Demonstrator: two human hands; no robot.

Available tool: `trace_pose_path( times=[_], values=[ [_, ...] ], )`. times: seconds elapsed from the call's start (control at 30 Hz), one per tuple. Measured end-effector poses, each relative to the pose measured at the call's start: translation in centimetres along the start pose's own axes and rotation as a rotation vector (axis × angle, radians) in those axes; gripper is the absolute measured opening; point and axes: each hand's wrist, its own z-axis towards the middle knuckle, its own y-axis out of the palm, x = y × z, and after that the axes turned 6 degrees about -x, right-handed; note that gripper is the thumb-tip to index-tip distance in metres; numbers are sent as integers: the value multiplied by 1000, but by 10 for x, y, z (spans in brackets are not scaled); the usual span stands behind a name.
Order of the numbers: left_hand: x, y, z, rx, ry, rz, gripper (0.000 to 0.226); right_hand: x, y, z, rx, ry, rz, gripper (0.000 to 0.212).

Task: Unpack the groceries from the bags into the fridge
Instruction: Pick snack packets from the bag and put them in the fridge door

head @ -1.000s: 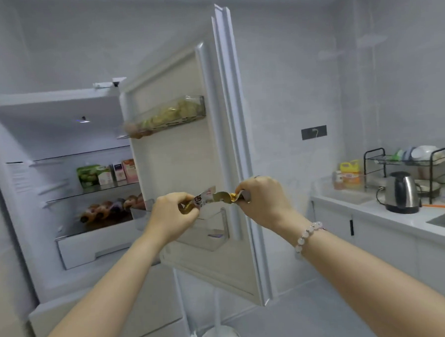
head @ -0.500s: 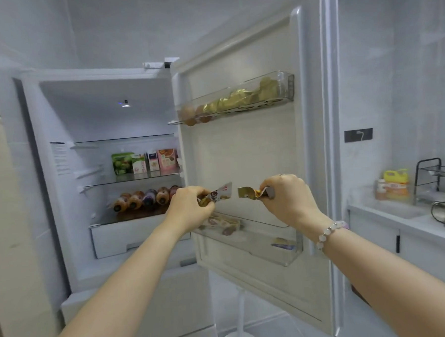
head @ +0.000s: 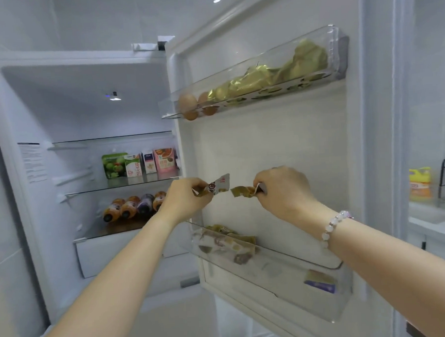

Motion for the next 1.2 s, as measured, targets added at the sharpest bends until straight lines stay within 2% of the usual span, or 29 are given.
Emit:
trace_pose_path(
  times=[0.13, 0.33, 0.47, 0.67, 0.83, 1.03, 1.2],
  values=[
    [-11, 6, 33, -146, 9, 47, 9, 0, 18, 20, -106, -20, -19, 19],
    [-37, 29, 50, -451, -17, 253, 25, -6, 47, 36, -192, -90, -50, 17],
    [-46, 40, 52, -570, -33, 293, 32, -11, 61, 41, -225, -122, -88, 19],
    [-55, 46, 59, -627, -44, 308, 30, -14, 84, 36, -405, -181, -161, 20],
    [-60, 56, 61, -603, -18, 316, 31, -7, 95, 33, -504, -175, -118, 22],
    [-66, 61, 64, -649, -43, 277, 32, -5, 97, 31, -570, -135, -35, 28],
    [-70, 61, 64, -608, -64, 151, 48, -3, 86, 32, -671, -101, 76, 37]
  ],
)
